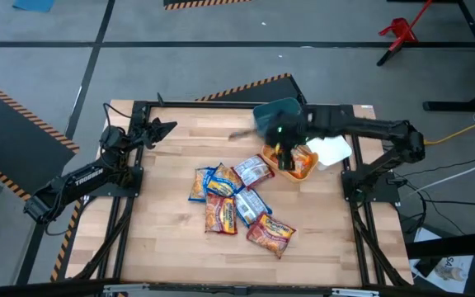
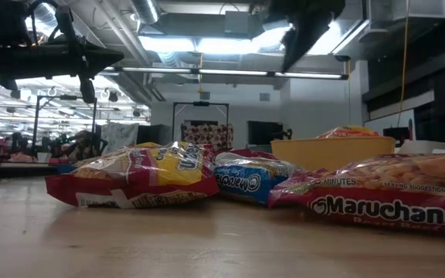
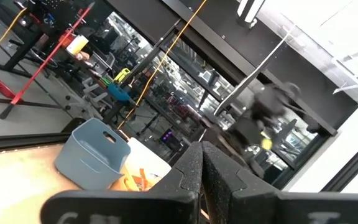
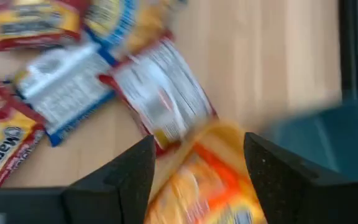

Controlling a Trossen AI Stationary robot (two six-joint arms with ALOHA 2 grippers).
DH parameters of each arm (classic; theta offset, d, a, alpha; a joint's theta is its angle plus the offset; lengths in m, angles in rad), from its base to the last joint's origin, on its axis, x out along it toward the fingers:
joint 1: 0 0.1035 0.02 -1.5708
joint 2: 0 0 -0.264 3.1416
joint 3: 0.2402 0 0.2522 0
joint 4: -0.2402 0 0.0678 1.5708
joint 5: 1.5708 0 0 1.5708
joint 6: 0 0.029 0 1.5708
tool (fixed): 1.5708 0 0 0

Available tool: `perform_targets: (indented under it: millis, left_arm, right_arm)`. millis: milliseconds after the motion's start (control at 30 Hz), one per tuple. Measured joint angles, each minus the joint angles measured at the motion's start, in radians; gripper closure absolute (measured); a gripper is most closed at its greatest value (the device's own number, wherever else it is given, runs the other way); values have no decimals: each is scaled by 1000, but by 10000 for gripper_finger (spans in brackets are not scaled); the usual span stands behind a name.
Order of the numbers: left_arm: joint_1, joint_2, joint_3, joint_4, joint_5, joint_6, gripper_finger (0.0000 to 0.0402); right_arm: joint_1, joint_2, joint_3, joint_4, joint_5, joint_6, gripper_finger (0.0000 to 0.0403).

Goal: Sort Maruchan noodles
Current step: Put the top red noodle pack into the blue bin

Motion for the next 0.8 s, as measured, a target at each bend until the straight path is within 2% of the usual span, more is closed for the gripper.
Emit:
perform_targets:
  millis: [133, 233, 500, 600, 800]
  left_arm:
    - [0, 0, 0, 0, 4, 0, 401]
    - [0, 0, 0, 0, 5, 0, 401]
    - [0, 0, 0, -2, 26, 2, 401]
    - [0, 0, 0, -3, 33, 2, 401]
    - [0, 0, 0, -8, 36, 3, 401]
  right_arm:
    - [101, 58, 0, 52, 41, -73, 146]
    - [152, 123, 0, 58, 44, -110, 111]
    - [215, 300, -1, 112, 134, -115, 17]
    - [219, 355, -1, 167, 156, -114, 5]
    - [218, 450, -1, 213, 156, -112, 11]
